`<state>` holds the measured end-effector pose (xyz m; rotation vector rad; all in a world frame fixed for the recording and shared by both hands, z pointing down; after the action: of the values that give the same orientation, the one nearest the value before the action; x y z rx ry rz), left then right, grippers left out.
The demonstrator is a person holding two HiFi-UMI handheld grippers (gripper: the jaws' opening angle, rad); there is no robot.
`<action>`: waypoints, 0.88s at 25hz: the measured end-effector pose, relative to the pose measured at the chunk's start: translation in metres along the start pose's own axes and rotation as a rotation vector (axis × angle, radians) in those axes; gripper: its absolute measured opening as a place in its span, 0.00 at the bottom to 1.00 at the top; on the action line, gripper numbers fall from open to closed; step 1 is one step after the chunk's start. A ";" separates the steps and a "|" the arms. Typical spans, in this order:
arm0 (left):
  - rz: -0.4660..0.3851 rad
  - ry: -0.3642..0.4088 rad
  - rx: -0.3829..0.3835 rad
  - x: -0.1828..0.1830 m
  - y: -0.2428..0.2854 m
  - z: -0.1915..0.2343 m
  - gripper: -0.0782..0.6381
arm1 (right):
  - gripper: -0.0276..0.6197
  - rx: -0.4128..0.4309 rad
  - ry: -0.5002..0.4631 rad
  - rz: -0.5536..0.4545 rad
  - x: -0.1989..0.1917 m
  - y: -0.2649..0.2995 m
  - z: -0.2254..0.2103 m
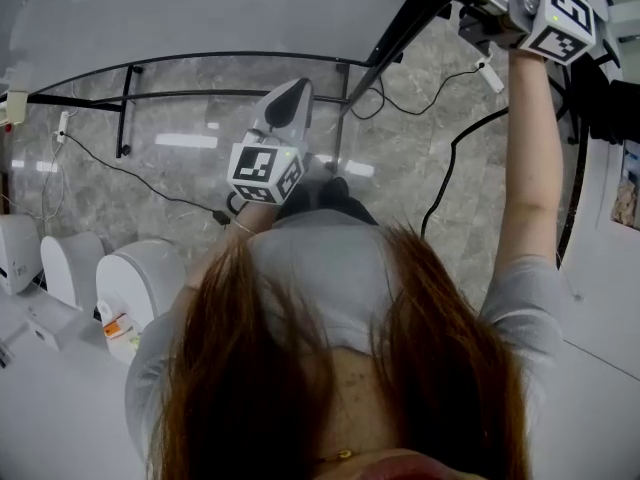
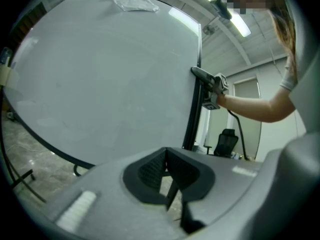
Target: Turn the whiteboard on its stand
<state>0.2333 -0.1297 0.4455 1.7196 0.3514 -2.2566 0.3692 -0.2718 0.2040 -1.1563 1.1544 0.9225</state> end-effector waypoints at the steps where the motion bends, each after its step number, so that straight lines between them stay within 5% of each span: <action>1: 0.003 0.011 -0.015 0.001 0.003 -0.005 0.11 | 0.12 -0.006 -0.003 -0.003 0.003 -0.005 0.001; 10: 0.078 0.012 -0.178 -0.031 0.035 -0.066 0.11 | 0.12 -0.011 -0.035 -0.018 0.015 -0.075 0.020; 22: 0.012 0.001 -0.093 -0.036 0.045 -0.118 0.11 | 0.12 -0.007 -0.042 -0.018 0.019 -0.128 0.035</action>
<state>0.3646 -0.1265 0.4484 1.6718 0.4383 -2.1947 0.5025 -0.2622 0.2105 -1.1456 1.1061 0.9341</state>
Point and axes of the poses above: the fingertips, and each gripper's own axes: y forward along the fingers, z to its left, x out of its top, the point moved 5 cm from there along -y, backward along the fingers, and after that the axes turned 9 degrees about -z, right-handed, at the moved point
